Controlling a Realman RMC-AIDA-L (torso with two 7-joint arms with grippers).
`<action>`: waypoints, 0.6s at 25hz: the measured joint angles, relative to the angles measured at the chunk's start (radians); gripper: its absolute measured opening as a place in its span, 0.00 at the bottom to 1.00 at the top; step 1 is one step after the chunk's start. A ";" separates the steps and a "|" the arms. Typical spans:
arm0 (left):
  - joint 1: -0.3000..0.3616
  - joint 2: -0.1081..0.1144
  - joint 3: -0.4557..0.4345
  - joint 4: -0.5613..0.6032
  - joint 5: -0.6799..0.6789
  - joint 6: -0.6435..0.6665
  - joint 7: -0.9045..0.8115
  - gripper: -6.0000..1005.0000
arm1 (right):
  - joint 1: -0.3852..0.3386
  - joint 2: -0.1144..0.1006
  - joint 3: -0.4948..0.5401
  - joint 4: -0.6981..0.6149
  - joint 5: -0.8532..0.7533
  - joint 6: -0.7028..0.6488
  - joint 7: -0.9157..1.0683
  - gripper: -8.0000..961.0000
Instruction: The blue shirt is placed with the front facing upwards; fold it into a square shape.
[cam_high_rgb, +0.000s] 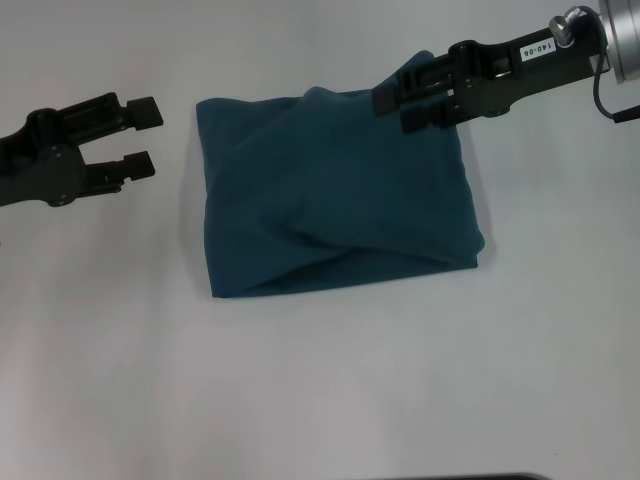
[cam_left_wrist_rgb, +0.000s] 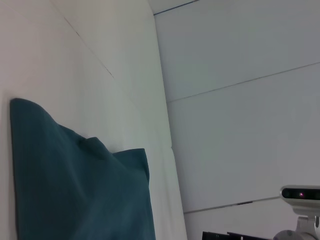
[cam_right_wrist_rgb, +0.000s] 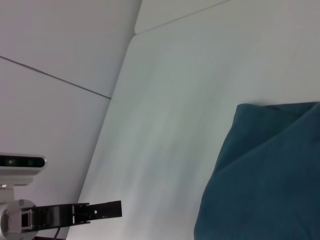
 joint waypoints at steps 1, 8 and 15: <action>0.000 0.000 0.001 0.000 0.000 0.000 0.000 0.92 | 0.000 0.000 0.000 0.000 0.000 0.000 -0.001 0.84; 0.000 0.002 0.004 0.002 0.000 0.002 0.001 0.92 | -0.011 -0.006 0.001 0.003 0.000 -0.003 -0.006 0.85; 0.000 0.002 0.005 0.002 -0.001 0.004 0.001 0.92 | -0.010 -0.007 -0.001 0.003 0.001 -0.008 -0.009 0.86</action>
